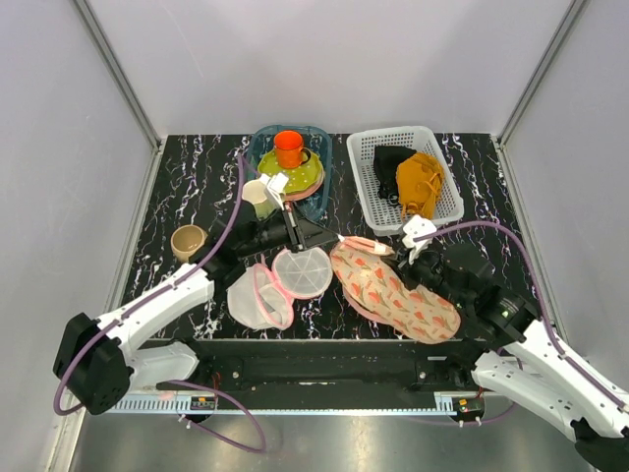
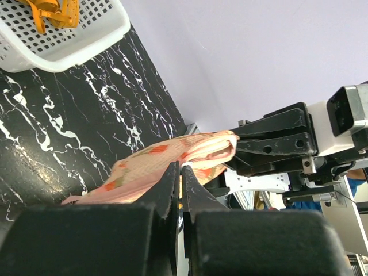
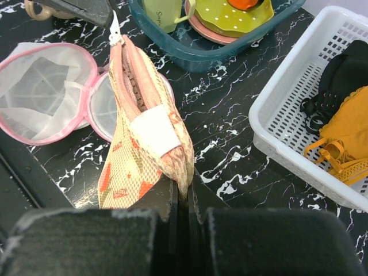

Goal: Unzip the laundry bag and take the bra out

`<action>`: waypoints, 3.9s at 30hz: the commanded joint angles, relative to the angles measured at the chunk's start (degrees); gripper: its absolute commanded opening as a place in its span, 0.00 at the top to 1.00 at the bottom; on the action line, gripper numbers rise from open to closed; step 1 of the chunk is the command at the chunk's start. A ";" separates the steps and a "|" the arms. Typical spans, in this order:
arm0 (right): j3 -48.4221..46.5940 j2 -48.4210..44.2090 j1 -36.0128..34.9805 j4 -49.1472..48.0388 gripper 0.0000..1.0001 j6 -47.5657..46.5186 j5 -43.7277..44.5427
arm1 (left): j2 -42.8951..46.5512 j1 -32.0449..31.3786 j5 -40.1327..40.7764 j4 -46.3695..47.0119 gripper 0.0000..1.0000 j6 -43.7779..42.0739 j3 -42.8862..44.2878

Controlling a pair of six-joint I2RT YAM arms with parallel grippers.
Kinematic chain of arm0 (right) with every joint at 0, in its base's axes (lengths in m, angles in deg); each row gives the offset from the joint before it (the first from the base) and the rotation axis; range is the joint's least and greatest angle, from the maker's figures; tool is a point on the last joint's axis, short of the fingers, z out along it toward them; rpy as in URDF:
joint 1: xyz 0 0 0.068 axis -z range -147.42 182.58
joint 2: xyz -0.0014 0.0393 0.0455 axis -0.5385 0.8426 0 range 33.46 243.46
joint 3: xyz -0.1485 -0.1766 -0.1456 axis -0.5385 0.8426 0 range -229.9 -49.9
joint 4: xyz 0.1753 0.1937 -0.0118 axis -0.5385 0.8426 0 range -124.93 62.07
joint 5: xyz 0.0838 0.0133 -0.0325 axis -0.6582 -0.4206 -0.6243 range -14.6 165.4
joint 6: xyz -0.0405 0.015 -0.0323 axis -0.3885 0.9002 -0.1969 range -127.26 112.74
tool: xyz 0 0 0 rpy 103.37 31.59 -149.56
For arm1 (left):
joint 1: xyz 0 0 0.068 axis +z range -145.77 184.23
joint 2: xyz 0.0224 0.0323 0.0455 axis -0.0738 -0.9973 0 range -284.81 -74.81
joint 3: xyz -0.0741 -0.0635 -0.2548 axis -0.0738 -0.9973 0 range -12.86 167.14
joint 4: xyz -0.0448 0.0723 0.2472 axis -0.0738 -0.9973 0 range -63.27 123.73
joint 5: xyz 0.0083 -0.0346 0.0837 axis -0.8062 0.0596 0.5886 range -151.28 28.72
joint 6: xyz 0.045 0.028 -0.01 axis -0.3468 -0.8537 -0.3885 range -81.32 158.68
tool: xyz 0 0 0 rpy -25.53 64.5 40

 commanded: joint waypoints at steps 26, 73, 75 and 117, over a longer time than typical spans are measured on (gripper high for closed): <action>-0.30 -1.97 0.00 -4.86 1.00 0.98 -0.60 | 8.44 3.50 -7.83 1.64 0.48 -8.66 -3.58; -1.88 -1.18 0.09 -4.42 1.00 1.59 -3.06 | -8.36 3.68 -19.11 13.18 0.34 -5.76 0.82; -2.06 -1.27 0.00 -4.42 1.00 1.68 -3.32 | -8.62 3.59 -19.10 12.99 0.32 -6.11 0.82; -1.27 -0.13 0.09 -4.51 1.00 1.33 -2.80 | -13.80 4.82 -22.53 33.22 0.69 6.28 -4.54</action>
